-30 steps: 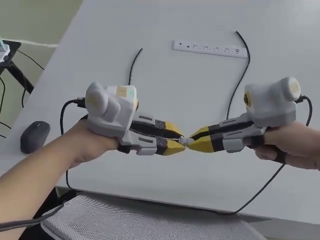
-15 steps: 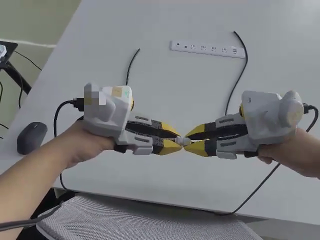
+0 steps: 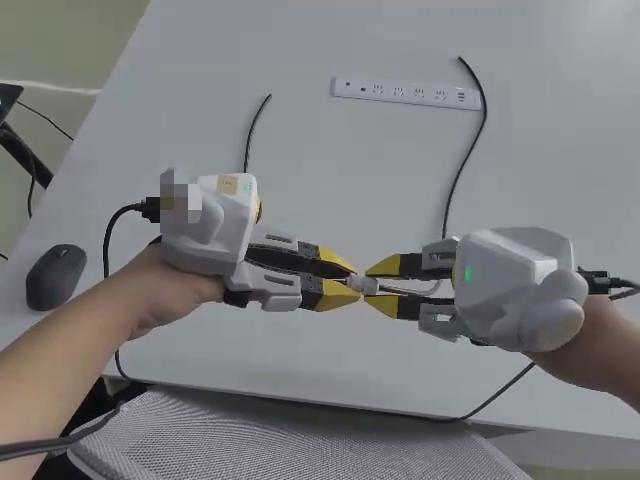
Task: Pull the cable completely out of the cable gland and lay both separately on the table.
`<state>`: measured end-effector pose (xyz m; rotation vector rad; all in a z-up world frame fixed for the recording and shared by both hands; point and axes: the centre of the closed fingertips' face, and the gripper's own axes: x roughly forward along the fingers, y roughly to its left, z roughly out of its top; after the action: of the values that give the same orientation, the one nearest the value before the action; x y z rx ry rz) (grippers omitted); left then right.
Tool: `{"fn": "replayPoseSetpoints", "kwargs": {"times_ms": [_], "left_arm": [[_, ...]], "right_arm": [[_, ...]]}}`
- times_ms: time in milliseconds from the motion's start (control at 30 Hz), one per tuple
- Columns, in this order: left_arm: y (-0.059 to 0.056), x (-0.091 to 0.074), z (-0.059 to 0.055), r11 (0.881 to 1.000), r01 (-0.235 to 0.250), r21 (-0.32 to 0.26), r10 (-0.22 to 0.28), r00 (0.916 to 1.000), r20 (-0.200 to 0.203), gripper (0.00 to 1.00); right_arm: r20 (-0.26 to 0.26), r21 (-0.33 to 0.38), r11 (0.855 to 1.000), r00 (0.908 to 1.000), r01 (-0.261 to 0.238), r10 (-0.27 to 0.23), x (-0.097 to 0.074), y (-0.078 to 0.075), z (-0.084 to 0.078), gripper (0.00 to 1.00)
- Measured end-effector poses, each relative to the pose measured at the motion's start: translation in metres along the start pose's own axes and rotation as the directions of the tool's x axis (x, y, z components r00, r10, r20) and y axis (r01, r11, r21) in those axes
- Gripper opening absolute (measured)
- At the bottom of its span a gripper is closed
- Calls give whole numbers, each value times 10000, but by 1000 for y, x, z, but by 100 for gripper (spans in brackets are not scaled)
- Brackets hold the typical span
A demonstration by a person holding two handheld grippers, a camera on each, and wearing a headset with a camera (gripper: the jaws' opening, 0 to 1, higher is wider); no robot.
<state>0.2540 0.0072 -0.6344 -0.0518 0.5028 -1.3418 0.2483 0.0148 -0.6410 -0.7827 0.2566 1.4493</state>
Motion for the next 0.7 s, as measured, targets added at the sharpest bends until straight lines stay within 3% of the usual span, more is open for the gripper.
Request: {"fn": "replayPoseSetpoints", "kwargs": {"times_ms": [400,700], "left_arm": [[-1,-2,1,10000,-13,-12,13,10000,21,15],[-1,-3,-1,10000,-5,44,5,9999,-121,15]], "right_arm": [[-97,-46,9998,9998,195,-195,0,-1,2,8],[-120,369,9991,9997,202,-197,2,0,3,8]]}}
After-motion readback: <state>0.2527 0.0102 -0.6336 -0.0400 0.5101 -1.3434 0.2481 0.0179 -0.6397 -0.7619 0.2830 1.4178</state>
